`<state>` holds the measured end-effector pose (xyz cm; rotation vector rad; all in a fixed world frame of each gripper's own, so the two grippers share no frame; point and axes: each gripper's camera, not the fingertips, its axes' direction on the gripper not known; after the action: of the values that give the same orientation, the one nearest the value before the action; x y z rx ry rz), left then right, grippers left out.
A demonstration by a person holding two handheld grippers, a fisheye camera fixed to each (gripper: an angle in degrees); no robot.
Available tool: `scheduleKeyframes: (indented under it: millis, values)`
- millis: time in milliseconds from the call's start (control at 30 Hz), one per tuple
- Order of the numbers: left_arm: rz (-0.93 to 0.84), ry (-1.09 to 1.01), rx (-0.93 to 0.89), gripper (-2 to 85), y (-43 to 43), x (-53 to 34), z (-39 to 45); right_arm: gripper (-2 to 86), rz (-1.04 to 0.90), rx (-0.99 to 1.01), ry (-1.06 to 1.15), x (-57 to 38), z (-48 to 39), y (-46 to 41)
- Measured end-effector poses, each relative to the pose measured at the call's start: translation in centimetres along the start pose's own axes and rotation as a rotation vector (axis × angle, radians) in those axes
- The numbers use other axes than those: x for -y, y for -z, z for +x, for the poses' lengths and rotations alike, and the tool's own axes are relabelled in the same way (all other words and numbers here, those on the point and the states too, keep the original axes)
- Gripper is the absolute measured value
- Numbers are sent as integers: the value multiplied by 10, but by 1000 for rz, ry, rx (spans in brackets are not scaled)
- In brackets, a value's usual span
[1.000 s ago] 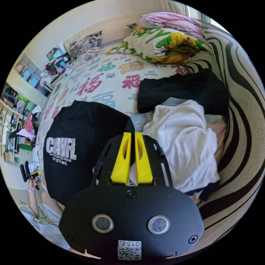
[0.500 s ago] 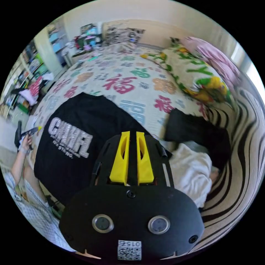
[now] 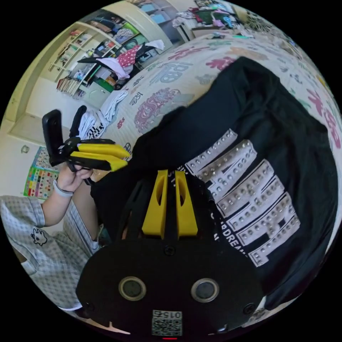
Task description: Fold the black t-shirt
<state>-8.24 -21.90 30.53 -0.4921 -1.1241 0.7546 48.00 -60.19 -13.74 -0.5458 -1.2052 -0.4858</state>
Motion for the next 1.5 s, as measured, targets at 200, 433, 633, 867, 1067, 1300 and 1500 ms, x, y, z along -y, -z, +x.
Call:
scheduleKeyframes:
  millis: [200, 433, 633, 867, 1067, 1300, 1500]
  values:
    - [52, -41, 134, 106, 11, -11, -8, -1, 56, 80, -99, -32, 27, -5]
    - [144, 112, -54, -4, 22, 18, -51, -3, 10, 68, -88, -53, 31, 5]
    - [280, 109, 306, -8, 134, 42, -76, -3, 13, 56, -91, -87, 41, 25]
    - [75, 129, 596, -6, 138, 92, -90, 0, 21, 140, -151, -117, 54, 36]
    - [284, 294, 457, 48, 158, 38, -101, 3, -8, 176, -179, -153, 63, 49]
    - [2, 77, 352, 123, 98, 51, -75, 4, -44, 183, -204, -187, 69, 55]
    - [-65, 48, 457, 10, 81, 84, -68, 4, -71, 228, -223, -205, 66, 61]
